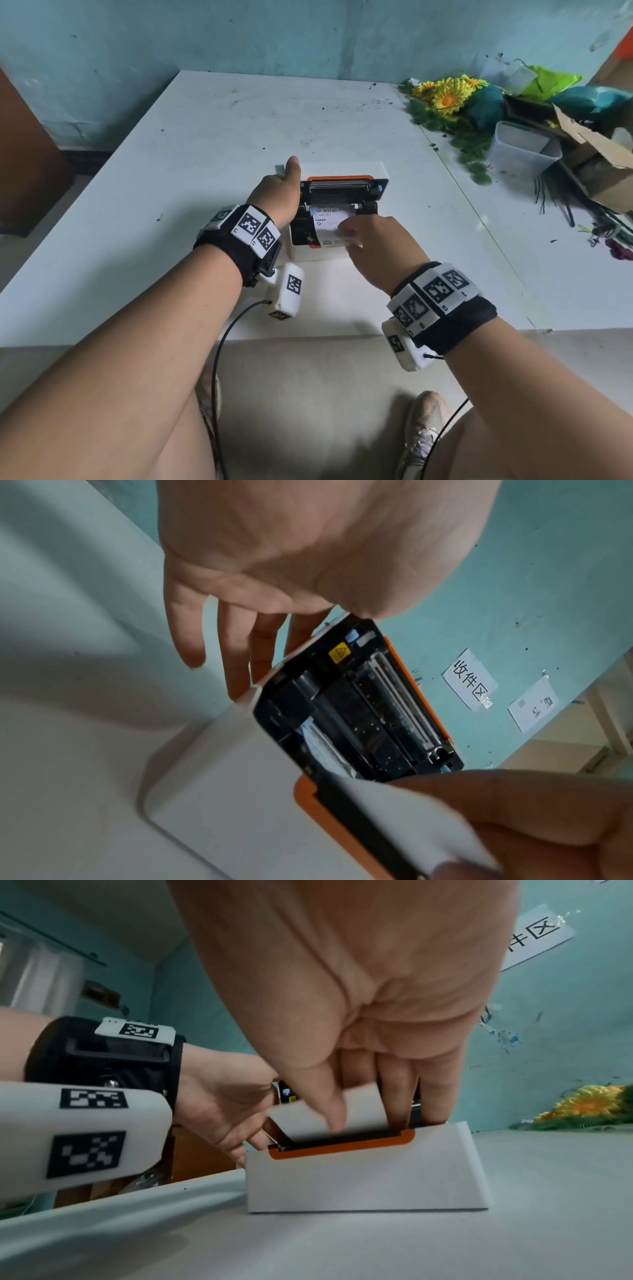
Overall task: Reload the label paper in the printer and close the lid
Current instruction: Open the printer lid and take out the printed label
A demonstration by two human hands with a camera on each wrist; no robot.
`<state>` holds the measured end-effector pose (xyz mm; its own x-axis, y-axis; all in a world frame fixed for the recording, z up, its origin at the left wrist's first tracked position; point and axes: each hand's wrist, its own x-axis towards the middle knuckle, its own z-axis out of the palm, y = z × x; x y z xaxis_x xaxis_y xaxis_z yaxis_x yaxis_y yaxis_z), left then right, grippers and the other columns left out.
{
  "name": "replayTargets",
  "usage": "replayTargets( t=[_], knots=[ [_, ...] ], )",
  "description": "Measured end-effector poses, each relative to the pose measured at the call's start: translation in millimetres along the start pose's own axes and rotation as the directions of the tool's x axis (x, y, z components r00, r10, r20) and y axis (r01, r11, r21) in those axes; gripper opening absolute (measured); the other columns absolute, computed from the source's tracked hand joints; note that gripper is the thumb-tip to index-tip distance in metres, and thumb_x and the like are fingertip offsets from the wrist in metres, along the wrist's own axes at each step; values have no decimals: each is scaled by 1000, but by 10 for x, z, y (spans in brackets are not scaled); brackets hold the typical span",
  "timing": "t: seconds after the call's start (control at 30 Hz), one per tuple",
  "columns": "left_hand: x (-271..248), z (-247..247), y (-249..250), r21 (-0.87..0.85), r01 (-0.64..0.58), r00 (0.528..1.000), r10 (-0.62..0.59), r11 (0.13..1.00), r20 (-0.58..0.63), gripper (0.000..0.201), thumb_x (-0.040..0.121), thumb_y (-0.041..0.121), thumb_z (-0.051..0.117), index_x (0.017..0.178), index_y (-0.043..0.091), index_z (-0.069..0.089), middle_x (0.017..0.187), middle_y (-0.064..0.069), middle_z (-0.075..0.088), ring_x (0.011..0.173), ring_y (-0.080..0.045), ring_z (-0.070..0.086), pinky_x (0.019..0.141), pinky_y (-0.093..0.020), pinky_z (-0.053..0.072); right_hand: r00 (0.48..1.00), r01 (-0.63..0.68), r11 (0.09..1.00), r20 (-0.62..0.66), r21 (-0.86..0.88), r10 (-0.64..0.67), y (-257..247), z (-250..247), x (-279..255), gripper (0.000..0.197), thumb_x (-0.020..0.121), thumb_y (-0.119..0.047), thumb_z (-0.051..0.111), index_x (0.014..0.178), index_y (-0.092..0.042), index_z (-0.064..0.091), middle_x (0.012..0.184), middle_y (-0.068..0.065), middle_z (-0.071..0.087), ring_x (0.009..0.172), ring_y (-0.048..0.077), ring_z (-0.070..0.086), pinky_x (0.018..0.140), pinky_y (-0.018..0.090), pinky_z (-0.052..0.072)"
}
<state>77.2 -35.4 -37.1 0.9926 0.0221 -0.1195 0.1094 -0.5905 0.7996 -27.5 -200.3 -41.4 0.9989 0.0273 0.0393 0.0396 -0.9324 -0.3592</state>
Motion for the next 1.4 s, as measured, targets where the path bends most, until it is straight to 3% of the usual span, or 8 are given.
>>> replayTargets(
  t=[0.1, 0.27, 0.43, 0.6, 0.9, 1.1, 1.27, 1.4],
  knots=[
    [-27, -25, 33, -8, 14, 1000, -14, 1000, 15, 82, 112, 56, 23, 76, -12, 53, 98, -31, 58, 80, -46, 57, 80, -43, 46, 998, -1, 997, -60, 76, 5, 31, -9, -13, 30, 107, -10, 53, 120, -14, 80, 115, 12, 81, 106, 36, 71, 89, 41, 58],
    [9, 29, 50, -84, -17, 996, 10, 996, -87, 58, 114, 44, 32, 65, 14, 38, 67, -6, 44, 74, -31, 43, 75, -33, 34, 952, 45, 944, -301, 328, 59, 97, -222, -17, 48, 98, -25, 69, 56, -21, 47, 52, -1, 42, 48, 10, 36, 49, 29, 26],
    [67, 32, 17, -97, -165, 945, 129, 982, -300, 24, 100, 33, 53, 98, 16, 68, 103, -9, 71, 96, -35, 67, 91, -44, 57, 821, 179, 793, -532, 583, 206, 207, -377, 29, 43, 102, -20, 71, 63, -31, 58, 48, -18, 49, 48, 3, 40, 50, 16, 28],
    [-57, -20, 89, -92, -374, 870, 315, 923, -380, 32, 86, -2, 56, 80, 24, 73, 60, 10, 47, 59, -11, 48, 64, -26, 45, 738, 324, 697, -632, 640, 236, 236, -410, 22, 18, 108, -12, 66, 101, -20, 80, 72, 6, 77, 57, 2, 71, 53, 21, 53],
    [-325, 57, 293, -271, -456, 857, 335, 848, -392, 14, 96, 30, 62, 106, 21, 62, 81, 1, 73, 74, -20, 79, 66, -34, 64, 683, 508, 576, -707, 641, 184, 190, -432, -45, 34, 110, -19, 56, 123, 1, 79, 119, 7, 81, 113, 16, 80, 97, 35, 64],
    [-506, 200, 424, -499, -460, 887, 411, 735, -212, 22, 101, 26, 69, 106, 5, 74, 94, -10, 82, 83, -12, 78, 73, -35, 66, 707, 461, 694, -701, 554, 90, 262, -348, 5, 18, 101, -9, 75, 114, 2, 83, 120, 10, 82, 106, 12, 82, 94, 32, 67],
    [-492, 298, 422, -495, -479, 875, 435, 724, -212, 16, 97, 9, 74, 113, 11, 75, 104, -1, 82, 95, -15, 81, 78, -34, 68, 804, 301, 654, -553, 693, 216, 341, -361, 40, 50, 100, -6, 77, 148, -5, 63, 122, -11, 77, 87, -8, 78, 80, 22, 67],
    [-519, 313, 473, -614, -368, 924, 350, 698, -155, 8, 98, 12, 76, 96, 20, 76, 92, -1, 84, 82, -19, 82, 72, -40, 68, 811, 192, 692, -510, 696, 287, 472, -420, 60, 9, 98, -15, 82, 104, -9, 79, 78, -3, 81, 54, 1, 73, 55, 17, 56]
  ],
)
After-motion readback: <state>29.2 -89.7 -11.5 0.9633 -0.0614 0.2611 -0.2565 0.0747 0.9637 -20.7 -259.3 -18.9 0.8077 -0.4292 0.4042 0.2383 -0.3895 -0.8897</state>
